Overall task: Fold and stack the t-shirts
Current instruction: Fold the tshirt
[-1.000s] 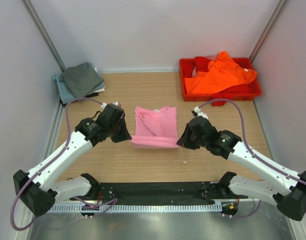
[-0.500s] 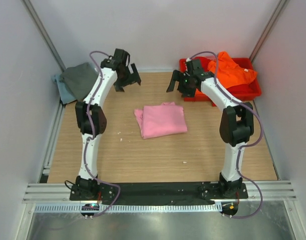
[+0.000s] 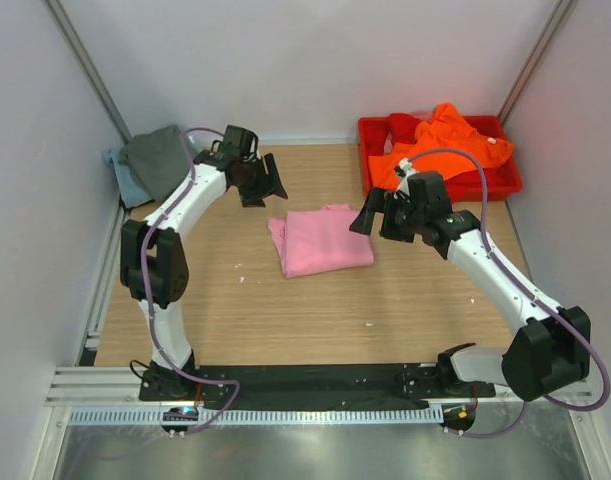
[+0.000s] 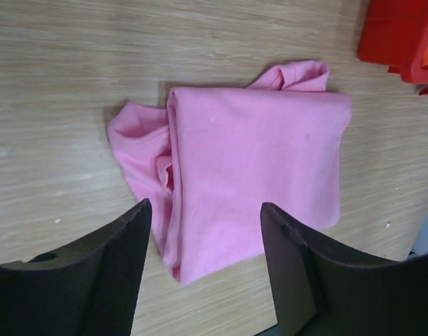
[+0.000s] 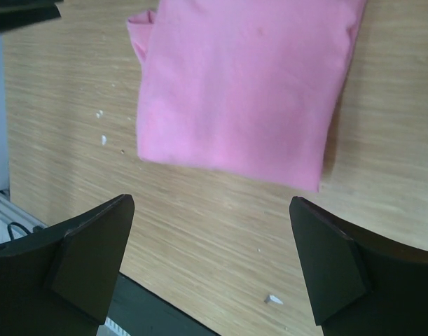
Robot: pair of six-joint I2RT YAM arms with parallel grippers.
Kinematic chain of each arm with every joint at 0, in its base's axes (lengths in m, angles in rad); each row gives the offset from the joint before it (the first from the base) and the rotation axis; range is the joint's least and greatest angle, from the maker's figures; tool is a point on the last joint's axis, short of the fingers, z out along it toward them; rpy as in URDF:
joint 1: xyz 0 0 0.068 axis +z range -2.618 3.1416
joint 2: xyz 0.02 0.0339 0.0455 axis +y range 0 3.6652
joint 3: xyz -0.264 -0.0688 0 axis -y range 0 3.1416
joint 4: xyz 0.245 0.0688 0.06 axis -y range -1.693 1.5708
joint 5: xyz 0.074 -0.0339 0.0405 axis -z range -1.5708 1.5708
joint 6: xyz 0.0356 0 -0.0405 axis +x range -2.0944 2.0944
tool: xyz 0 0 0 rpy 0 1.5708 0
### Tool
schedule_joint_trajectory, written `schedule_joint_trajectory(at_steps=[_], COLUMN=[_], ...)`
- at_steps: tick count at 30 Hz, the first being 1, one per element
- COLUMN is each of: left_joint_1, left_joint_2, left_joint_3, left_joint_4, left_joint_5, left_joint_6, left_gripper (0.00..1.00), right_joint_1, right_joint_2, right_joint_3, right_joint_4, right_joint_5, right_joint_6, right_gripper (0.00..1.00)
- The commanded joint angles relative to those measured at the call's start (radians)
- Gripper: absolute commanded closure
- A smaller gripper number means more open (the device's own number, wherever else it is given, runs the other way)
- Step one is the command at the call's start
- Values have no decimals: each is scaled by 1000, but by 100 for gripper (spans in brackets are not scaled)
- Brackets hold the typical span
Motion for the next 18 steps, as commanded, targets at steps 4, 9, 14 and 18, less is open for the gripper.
schedule_joint_trajectory(at_steps=[4,9,14,18], left_joint_1=[-34,-35,-35,-35], left_joint_2=[180,306,372,398], left_joint_3=[95,184,247,250], left_joint_4=[76,76,83,96], left_joint_5=[38,35,44,54], left_joint_6=[34,42,49,42], left_gripper=[42,47,50,57], right_joint_1=[4,3,3,-13], right_joint_2=[-96,-165,-204,-57], right_joint_3=[-146,-162,-176,-150], right_joint_4=[-8,-45,-25,59], right_joint_5=[36,40,117,139], right_joint_6=[-6,-20,-20,-7], right_gripper=[0,0,0,0])
